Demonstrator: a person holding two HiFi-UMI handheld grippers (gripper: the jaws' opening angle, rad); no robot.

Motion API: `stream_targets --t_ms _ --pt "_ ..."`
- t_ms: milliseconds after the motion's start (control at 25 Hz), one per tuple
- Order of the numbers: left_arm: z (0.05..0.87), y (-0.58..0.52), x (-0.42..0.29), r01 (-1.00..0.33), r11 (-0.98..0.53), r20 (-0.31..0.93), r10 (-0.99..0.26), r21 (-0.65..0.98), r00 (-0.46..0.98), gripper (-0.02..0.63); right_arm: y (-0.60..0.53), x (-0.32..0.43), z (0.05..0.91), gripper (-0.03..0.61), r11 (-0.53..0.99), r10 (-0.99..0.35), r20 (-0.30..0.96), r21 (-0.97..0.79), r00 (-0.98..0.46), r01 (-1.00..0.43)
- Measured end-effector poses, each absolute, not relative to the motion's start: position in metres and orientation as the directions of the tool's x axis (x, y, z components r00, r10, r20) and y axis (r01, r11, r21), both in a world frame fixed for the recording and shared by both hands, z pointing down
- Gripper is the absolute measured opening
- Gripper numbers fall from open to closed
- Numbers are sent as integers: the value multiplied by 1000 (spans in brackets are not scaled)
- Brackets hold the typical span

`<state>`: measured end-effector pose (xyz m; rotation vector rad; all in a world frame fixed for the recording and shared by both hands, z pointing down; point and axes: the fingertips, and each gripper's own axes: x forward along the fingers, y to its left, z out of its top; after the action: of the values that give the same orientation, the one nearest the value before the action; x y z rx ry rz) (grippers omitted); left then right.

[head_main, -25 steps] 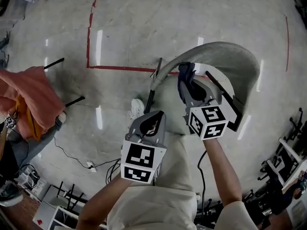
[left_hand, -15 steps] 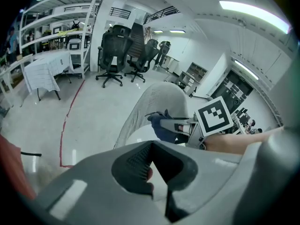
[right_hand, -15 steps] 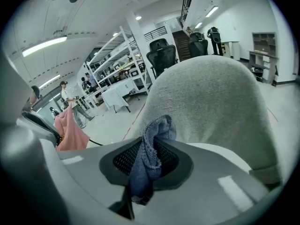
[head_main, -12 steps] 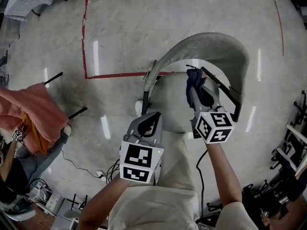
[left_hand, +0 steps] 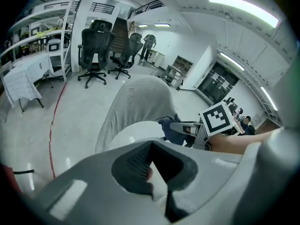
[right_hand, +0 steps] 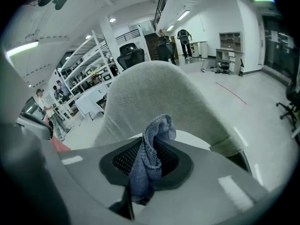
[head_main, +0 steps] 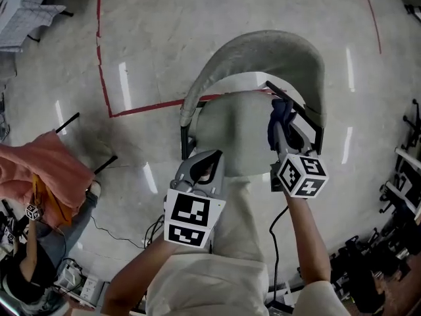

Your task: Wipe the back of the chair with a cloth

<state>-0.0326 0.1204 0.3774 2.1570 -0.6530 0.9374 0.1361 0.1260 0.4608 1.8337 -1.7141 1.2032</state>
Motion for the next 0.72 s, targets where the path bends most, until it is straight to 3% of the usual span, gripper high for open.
stream_targets --t_ms 720 --pt "399 139 53 -584 -711 794 -59 393 605 0 188 231 500 78 -495 -550 834 -288 39 -820"
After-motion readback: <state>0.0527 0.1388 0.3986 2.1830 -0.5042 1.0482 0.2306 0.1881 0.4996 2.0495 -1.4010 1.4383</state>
